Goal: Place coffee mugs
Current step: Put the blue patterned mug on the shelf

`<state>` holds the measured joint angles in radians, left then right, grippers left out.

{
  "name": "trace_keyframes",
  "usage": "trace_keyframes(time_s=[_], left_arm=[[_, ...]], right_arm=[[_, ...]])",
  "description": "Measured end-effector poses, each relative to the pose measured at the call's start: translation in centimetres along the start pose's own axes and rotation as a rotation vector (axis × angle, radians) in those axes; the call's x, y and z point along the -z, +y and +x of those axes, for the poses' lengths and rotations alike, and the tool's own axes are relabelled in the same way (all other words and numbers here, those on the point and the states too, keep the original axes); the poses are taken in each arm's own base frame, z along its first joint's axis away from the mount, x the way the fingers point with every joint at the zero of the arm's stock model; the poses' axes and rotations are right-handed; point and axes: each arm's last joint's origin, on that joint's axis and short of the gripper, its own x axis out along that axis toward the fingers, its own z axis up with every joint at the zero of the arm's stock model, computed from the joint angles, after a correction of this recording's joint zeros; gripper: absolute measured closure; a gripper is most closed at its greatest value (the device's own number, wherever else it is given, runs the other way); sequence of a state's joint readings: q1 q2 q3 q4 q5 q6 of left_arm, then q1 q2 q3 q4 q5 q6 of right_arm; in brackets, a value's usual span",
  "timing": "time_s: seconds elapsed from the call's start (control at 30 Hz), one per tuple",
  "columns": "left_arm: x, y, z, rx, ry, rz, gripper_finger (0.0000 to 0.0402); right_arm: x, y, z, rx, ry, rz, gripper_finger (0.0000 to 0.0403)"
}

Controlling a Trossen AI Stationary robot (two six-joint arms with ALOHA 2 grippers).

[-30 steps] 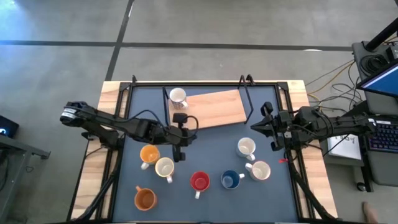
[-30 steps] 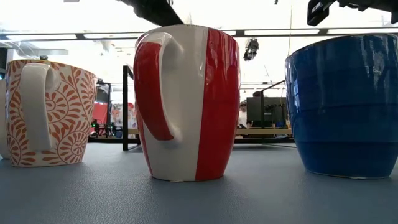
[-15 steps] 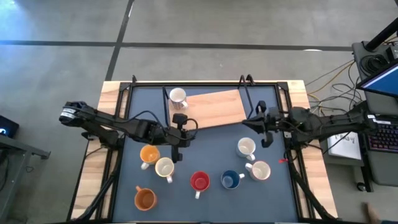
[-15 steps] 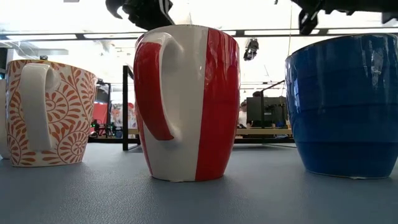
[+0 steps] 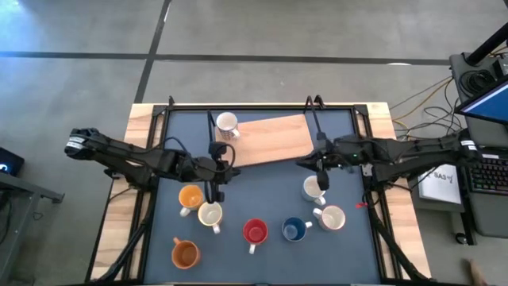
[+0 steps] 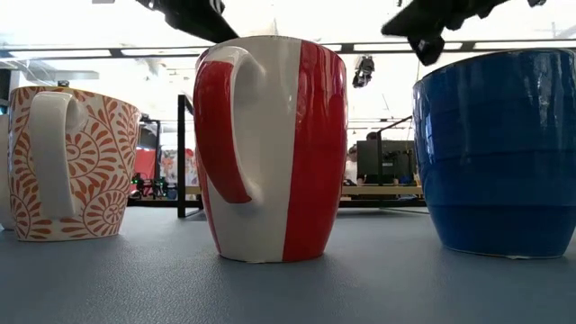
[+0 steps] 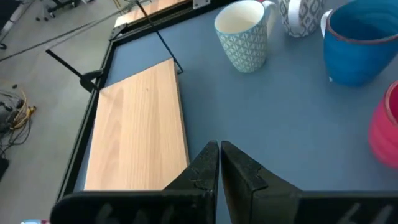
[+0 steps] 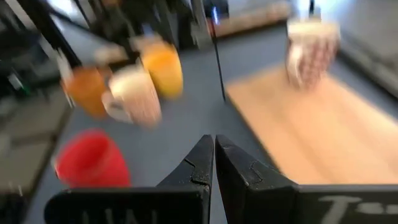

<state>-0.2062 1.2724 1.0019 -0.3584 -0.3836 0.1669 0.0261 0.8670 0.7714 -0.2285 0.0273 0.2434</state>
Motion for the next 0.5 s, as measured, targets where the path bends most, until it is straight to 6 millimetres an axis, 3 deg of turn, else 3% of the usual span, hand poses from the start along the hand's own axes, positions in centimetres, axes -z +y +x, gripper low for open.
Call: trace_keyframes(time_s=[0.3, 0.5], left_arm=[[0.34, -0.31, 0.66, 0.003, 0.021, 0.014, 0.0402], [0.01, -0.27, 0.69, -0.003, -0.011, 0.024, 0.0402]], right_arm=[[-0.37, 0.09, -0.83, 0.127, 0.494, 0.034, 0.0394], [-0.89, 0.23, -0.45, 0.158, 0.608, 0.029, 0.0394]])
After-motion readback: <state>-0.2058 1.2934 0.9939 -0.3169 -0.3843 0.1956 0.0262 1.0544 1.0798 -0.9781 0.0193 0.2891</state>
